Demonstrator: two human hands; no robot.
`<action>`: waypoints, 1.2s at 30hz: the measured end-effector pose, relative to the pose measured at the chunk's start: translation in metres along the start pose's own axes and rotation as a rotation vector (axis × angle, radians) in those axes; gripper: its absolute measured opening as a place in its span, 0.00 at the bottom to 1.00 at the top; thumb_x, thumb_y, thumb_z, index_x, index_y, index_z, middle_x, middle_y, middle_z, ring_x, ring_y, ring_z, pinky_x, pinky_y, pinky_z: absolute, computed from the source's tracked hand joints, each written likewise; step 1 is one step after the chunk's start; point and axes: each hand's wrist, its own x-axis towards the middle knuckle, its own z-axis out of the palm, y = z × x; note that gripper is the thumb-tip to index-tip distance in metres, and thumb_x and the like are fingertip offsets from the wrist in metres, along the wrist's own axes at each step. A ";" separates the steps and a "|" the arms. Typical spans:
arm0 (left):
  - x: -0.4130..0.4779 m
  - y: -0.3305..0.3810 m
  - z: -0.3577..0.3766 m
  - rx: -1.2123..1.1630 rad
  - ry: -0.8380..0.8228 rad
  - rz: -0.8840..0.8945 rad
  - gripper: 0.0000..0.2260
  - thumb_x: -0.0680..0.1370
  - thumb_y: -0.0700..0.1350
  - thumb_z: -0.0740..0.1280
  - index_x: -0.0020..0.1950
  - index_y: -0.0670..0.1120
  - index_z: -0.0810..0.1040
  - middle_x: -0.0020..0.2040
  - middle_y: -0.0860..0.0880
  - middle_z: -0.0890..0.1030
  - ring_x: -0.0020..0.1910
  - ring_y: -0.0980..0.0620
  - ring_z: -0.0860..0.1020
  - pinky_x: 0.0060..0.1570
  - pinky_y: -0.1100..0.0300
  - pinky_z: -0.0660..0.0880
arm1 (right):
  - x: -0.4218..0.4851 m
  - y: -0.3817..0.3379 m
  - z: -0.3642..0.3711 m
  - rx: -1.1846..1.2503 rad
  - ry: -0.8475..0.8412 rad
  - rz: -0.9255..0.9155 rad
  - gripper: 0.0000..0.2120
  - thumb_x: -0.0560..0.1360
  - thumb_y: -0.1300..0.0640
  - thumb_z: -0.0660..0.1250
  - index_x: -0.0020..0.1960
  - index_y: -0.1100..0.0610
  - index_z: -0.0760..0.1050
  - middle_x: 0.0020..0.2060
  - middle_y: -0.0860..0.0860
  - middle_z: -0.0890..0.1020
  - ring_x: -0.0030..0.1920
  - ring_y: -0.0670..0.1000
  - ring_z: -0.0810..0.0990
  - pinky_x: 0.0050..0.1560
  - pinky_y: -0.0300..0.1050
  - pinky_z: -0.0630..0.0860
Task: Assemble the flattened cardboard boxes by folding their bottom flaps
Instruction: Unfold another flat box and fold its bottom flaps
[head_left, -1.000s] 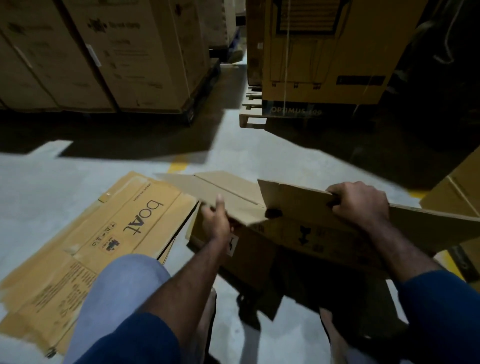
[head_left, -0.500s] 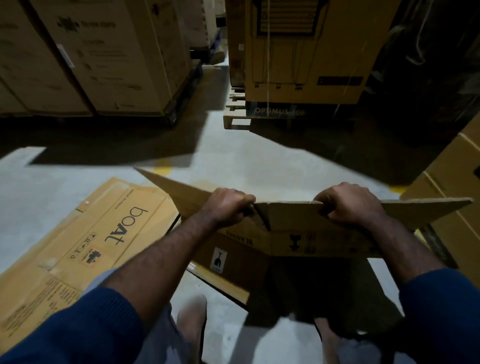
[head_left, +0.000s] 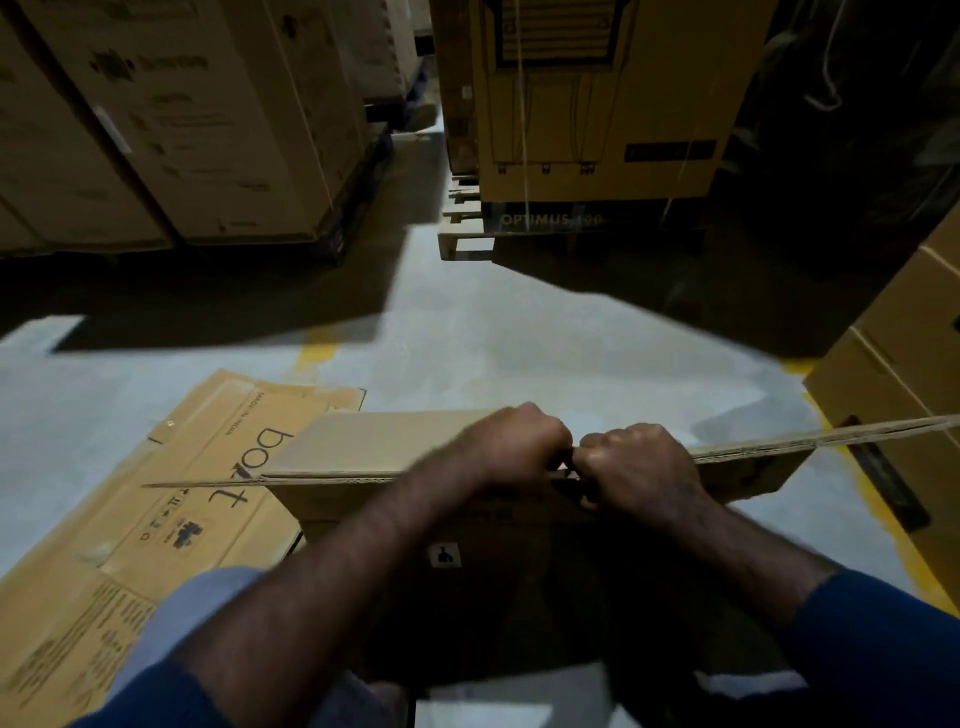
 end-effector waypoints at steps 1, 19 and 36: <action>0.000 -0.015 -0.018 -0.204 -0.169 0.031 0.12 0.76 0.44 0.75 0.57 0.45 0.82 0.50 0.46 0.85 0.50 0.48 0.82 0.44 0.60 0.72 | 0.001 0.000 0.000 -0.010 -0.005 -0.021 0.16 0.53 0.44 0.82 0.31 0.49 0.78 0.26 0.48 0.78 0.22 0.52 0.77 0.25 0.39 0.60; 0.111 -0.077 0.042 1.225 -0.321 0.058 0.28 0.76 0.67 0.65 0.75 0.61 0.68 0.79 0.47 0.60 0.81 0.39 0.47 0.76 0.34 0.39 | 0.007 -0.001 -0.019 0.059 -0.129 0.008 0.12 0.77 0.44 0.67 0.54 0.52 0.78 0.50 0.50 0.82 0.48 0.55 0.83 0.41 0.45 0.69; -0.027 -0.005 0.033 0.236 0.420 -0.162 0.18 0.83 0.60 0.55 0.58 0.50 0.77 0.50 0.46 0.80 0.48 0.43 0.80 0.41 0.53 0.70 | 0.023 -0.002 -0.012 0.121 0.068 0.116 0.12 0.73 0.43 0.70 0.47 0.52 0.79 0.42 0.50 0.84 0.41 0.57 0.84 0.34 0.45 0.66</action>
